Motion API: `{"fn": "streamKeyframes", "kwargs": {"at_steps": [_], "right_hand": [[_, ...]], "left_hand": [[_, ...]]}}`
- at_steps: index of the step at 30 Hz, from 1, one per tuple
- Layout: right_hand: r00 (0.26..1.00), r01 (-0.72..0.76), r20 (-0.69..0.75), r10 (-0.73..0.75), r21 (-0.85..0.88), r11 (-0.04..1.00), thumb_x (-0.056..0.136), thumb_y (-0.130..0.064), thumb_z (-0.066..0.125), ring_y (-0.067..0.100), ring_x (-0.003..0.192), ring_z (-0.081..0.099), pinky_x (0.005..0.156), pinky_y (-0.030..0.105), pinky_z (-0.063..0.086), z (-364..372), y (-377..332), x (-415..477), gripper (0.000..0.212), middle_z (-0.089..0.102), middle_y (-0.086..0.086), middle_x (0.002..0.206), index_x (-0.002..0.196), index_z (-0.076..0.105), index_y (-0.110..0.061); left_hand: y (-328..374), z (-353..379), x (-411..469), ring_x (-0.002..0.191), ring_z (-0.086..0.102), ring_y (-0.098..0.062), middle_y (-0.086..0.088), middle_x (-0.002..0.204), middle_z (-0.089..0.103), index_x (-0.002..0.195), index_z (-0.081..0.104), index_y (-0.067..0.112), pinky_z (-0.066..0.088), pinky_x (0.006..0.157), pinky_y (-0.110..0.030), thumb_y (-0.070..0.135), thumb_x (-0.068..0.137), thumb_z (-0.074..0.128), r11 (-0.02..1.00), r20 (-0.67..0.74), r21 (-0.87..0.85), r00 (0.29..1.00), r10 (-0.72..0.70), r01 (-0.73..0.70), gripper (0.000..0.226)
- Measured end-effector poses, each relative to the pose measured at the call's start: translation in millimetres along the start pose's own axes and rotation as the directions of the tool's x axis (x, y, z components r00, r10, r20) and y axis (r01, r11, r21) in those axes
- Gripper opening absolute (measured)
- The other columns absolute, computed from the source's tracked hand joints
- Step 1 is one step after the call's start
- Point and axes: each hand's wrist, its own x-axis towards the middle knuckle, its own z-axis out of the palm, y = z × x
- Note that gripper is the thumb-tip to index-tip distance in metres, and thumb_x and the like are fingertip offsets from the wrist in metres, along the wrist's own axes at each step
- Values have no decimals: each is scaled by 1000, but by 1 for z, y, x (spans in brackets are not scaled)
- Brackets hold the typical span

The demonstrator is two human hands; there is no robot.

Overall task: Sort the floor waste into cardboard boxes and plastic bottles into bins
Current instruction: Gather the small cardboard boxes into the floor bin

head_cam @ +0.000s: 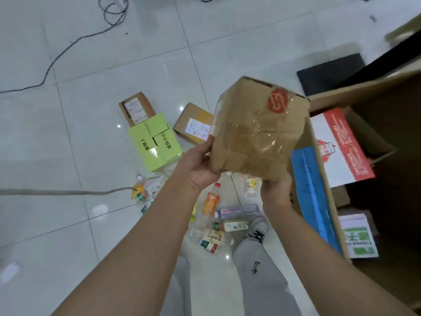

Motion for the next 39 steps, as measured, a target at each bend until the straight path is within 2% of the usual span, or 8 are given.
{"fn": "streamKeyframes", "kwargs": {"at_steps": [4, 7, 12, 17, 21, 24, 32, 39], "right_hand": [[989, -7, 145, -35, 279, 960, 86, 21, 35, 21, 98, 68, 87, 37, 53, -52, -61, -4, 50, 73, 5, 97, 97, 74, -9], [987, -49, 157, -23, 439, 897, 97, -2, 39, 23, 87, 67, 79, 36, 55, -88, -117, -4, 36, 72, 8, 94, 96, 73, -12], [993, 24, 115, -41, 146, 989, 95, -56, 47, 13, 110, 64, 95, 44, 53, -172, -187, -8, 37, 68, -6, 123, 111, 68, -29], [988, 33, 152, -17, -104, 994, 62, -83, 63, 11, 136, 40, 111, 45, 38, -272, -177, -17, 107, 30, -15, 156, 149, 10, -53], [995, -68, 80, 65, 27, 997, 70, -69, 70, 7, 122, 55, 94, 32, 48, -328, -122, -32, 90, 51, -17, 140, 146, 24, -54], [972, -193, -107, 210, 155, 969, 79, -60, 67, 15, 108, 64, 90, 38, 53, -355, -85, -38, 54, 65, -9, 123, 130, 51, -50], [753, -252, -543, 372, 284, 925, 87, -56, 63, 22, 134, 43, 111, 45, 36, -399, -62, -37, 76, 42, -3, 150, 150, 29, -33], [718, -399, -371, 589, 474, 785, 95, -22, 61, 17, 84, 61, 65, 26, 48, -373, -45, -13, 31, 63, 4, 98, 120, 49, -10]], "left_hand": [[-15, 40, 0, 76, 74, -24, -9, 87, 75, 97, 73, 12, 59, 68, -54, 27, 94, 51, 954, 81, 287, 994, 69, -90, 27], [-19, 75, -10, 82, 73, -19, -4, 89, 76, 86, 79, 16, 57, 79, -48, 31, 86, 59, 844, 221, 504, 972, 79, -183, 24], [-50, 163, -23, 91, 72, -17, -8, 107, 72, 125, 60, 6, 60, 72, -32, 34, 60, 88, 518, 442, 773, 897, -27, -365, 76], [-154, 221, -3, 100, 69, -19, -6, 111, 71, 121, 61, 11, 57, 83, -34, 20, 81, 68, 147, 377, 923, 913, -154, -356, 42], [-239, 207, 22, 87, 72, -17, -1, 99, 75, 109, 67, 18, 58, 70, -28, 21, 88, 68, -54, 214, 973, 964, -159, -225, 21], [-296, 175, 39, 80, 72, -16, -1, 94, 76, 109, 67, 14, 54, 60, -24, 20, 89, 67, -47, 108, 993, 991, -79, -112, 21], [-407, 143, 79, 99, 63, -18, -2, 107, 68, 113, 58, 22, 50, 94, -42, 7, 99, 46, 485, -188, 842, 971, -145, 236, 24], [-442, 150, 100, 95, 59, -19, -9, 108, 63, 113, 58, 6, 44, 78, -27, 18, 100, 48, 80, -182, 979, 978, -102, 190, 20]]}}
